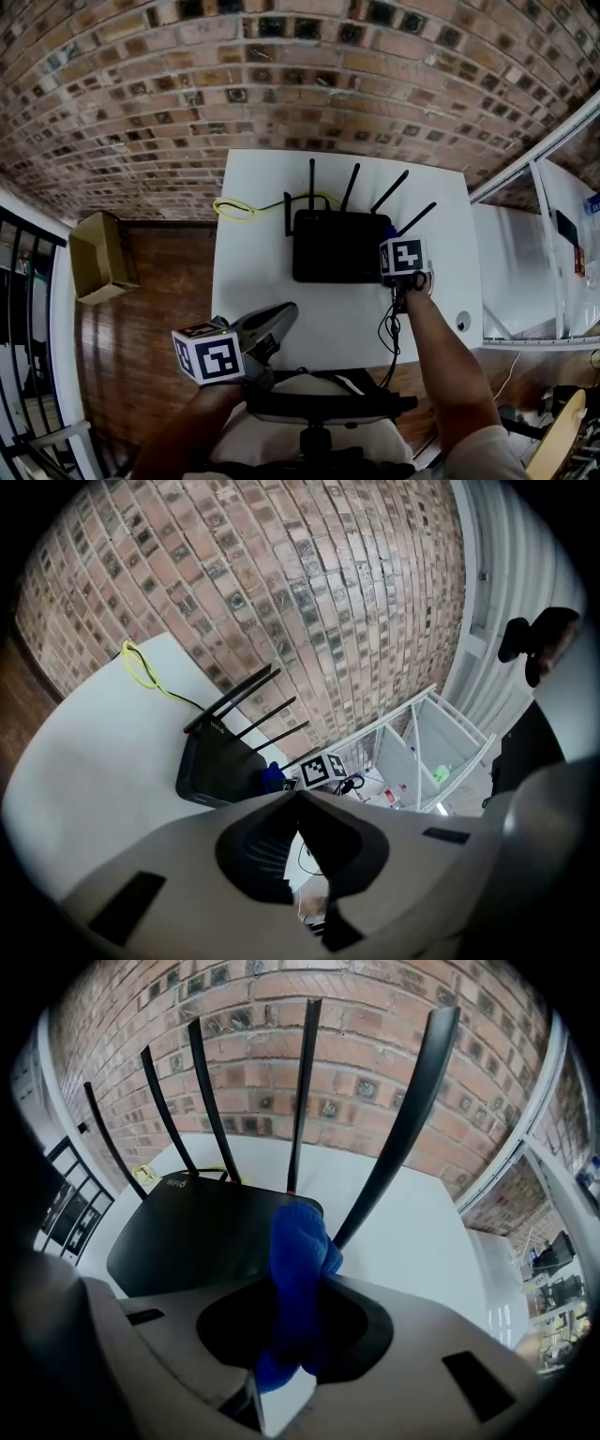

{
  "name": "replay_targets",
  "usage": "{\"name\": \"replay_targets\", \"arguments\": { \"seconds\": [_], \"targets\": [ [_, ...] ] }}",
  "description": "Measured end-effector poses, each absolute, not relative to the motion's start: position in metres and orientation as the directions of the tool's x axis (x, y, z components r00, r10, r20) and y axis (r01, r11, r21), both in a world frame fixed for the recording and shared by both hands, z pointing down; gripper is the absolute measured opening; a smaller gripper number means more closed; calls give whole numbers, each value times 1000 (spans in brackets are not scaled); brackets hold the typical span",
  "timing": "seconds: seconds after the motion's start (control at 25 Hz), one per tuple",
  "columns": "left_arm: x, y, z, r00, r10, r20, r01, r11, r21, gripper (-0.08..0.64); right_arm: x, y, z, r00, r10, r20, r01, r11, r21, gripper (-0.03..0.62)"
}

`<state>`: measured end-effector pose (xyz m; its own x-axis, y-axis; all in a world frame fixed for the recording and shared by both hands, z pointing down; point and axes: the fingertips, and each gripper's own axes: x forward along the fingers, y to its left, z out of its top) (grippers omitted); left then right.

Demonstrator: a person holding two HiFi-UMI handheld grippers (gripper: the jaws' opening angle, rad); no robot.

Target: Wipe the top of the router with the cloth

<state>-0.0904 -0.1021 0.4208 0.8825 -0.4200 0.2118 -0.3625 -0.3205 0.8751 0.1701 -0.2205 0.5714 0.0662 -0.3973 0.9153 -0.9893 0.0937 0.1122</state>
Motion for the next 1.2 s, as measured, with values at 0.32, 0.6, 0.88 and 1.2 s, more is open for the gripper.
{"name": "replay_targets", "arguments": {
  "seconds": [0.32, 0.6, 0.88, 1.2],
  "targets": [
    [-92, -100, 422, 881, -424, 209, -357, -309, 882, 2, 143, -223, 570, 32, -423, 905, -990, 110, 86, 118],
    [-98, -100, 419, 875, -437, 207, -362, -308, 880, 2, 93, -231, 565, -7, -452, 892, -980, 182, 84, 118],
    [-106, -94, 425, 870, -445, 213, -367, -296, 882, 2, 43, -235, 565, -59, -455, 889, -967, 247, 62, 118],
    [-119, -91, 426, 854, -471, 220, -383, -284, 879, 2, -31, -245, 552, -192, -489, 851, -943, 332, -21, 118]
  ]
}}
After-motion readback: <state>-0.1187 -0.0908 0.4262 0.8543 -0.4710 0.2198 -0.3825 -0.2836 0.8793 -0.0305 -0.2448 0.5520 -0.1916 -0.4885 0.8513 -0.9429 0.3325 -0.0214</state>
